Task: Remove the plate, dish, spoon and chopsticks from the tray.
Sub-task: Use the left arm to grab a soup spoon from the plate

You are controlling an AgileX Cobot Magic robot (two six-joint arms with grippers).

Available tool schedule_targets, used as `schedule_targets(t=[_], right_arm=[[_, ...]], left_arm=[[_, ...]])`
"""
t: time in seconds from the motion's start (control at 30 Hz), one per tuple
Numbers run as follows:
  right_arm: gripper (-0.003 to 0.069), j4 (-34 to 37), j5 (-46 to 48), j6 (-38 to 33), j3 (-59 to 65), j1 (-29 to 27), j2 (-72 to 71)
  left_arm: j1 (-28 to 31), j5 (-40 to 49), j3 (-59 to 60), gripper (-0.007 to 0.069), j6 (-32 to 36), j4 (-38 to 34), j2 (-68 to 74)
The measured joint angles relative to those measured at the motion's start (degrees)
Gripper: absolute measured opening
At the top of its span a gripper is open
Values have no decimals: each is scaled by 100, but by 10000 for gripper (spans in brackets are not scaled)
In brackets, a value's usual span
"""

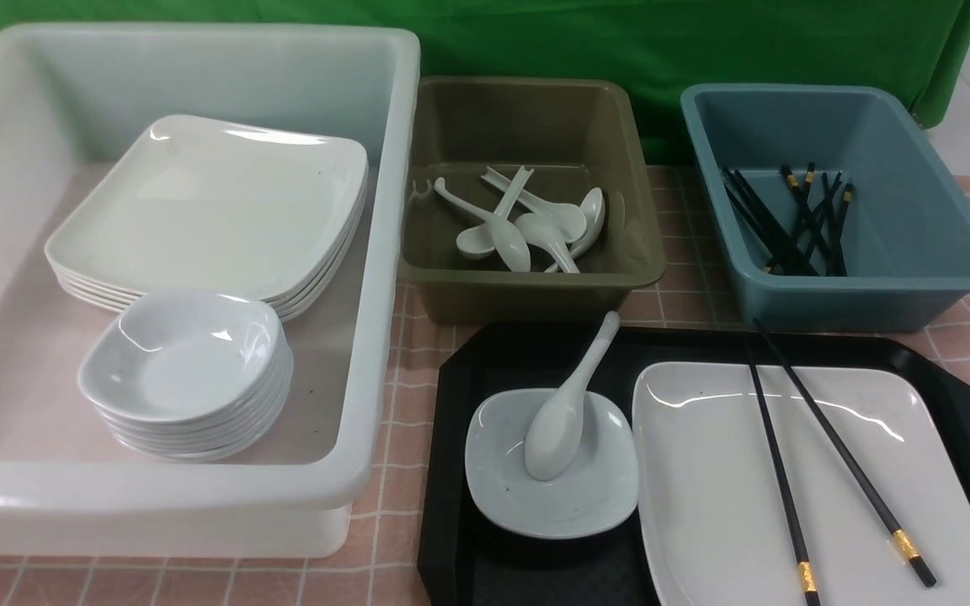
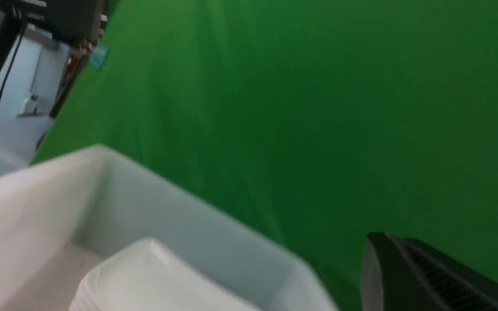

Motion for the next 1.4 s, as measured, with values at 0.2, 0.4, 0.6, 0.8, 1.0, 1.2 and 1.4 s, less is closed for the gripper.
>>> schedule_targets(t=[0.2, 0.4, 0.6, 0.8, 1.0, 1.2, 1.4], right_arm=[[244, 586, -687, 1193, 56, 0, 0], [244, 913, -2282, 3234, 56, 0, 0], [244, 931, -2791, 3618, 56, 0, 0], [76, 824, -1501, 3516, -519, 277, 26], [30, 728, 896, 2270, -2503, 1199, 1191], [30, 631, 3018, 1456, -4080, 2101, 3089], [30, 283, 3376, 1267, -4467, 2362, 4133]], left_arm=[[0, -522, -945, 20, -1556, 662, 31], [0, 2996, -3876, 20, -1584, 1400, 1441], [0, 7174, -6242, 20, 88, 1354, 3675], [-5, 8147, -6632, 14, 1126, 1133, 5518], [-706, 8072, -6638, -10, 1534, 1048, 6849], [-2406, 7956, -7331, -11, 1084, 1422, 7736], [-3464, 8215, -8990, -11, 777, 2119, 9216]])
